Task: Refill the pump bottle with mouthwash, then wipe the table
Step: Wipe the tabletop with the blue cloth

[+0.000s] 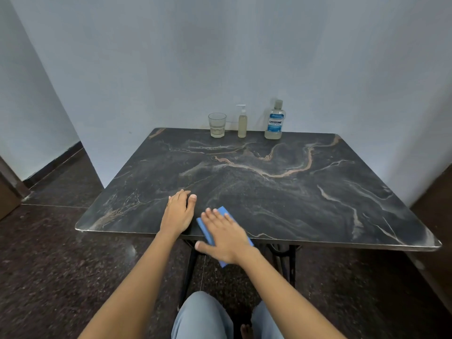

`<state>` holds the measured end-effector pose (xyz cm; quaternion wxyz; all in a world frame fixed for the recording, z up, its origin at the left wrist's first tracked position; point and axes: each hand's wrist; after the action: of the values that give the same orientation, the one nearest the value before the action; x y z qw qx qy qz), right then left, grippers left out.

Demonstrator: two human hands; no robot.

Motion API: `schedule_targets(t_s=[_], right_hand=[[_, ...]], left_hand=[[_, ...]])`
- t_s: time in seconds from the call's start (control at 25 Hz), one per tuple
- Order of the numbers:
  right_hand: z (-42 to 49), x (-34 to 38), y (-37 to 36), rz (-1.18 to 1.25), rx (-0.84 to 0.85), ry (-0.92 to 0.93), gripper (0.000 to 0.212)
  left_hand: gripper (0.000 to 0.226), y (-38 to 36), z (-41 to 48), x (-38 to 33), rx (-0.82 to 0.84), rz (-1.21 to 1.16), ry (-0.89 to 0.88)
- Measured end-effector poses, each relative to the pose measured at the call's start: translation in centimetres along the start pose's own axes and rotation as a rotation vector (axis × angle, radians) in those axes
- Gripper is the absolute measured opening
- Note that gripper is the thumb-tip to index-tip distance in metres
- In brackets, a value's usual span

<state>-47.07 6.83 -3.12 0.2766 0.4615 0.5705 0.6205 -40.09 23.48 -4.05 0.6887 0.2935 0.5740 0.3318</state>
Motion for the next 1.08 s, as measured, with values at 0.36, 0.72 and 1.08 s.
schedule_targets(t_s=[0.36,0.72,1.08], right_hand=[[1.3,-0.5,6.7,0.331,0.079,0.081,0.05],[12.0,-3.8,16.0,0.159,-0.014,0.066,0.039],[31.3,-7.7,15.3,0.216,-0.3,0.019,0.037]], left_hand=[[0.063,2.6,1.6,2.2,-0.12,-0.114,0.088],[0.075,3.9,7.5,4.5,-0.151,-0.057,0.113],[0.056,2.8,18.8,7.0,-0.125,0.057,0.077]])
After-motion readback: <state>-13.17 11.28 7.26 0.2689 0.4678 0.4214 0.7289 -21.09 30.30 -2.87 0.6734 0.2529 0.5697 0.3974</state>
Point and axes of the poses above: each hand's wrist, its own z-axis towards the middle knuckle, its own y-axis out of the back of the hand, x = y × z, and after that the axes turned 3 degrees about z, right-handed
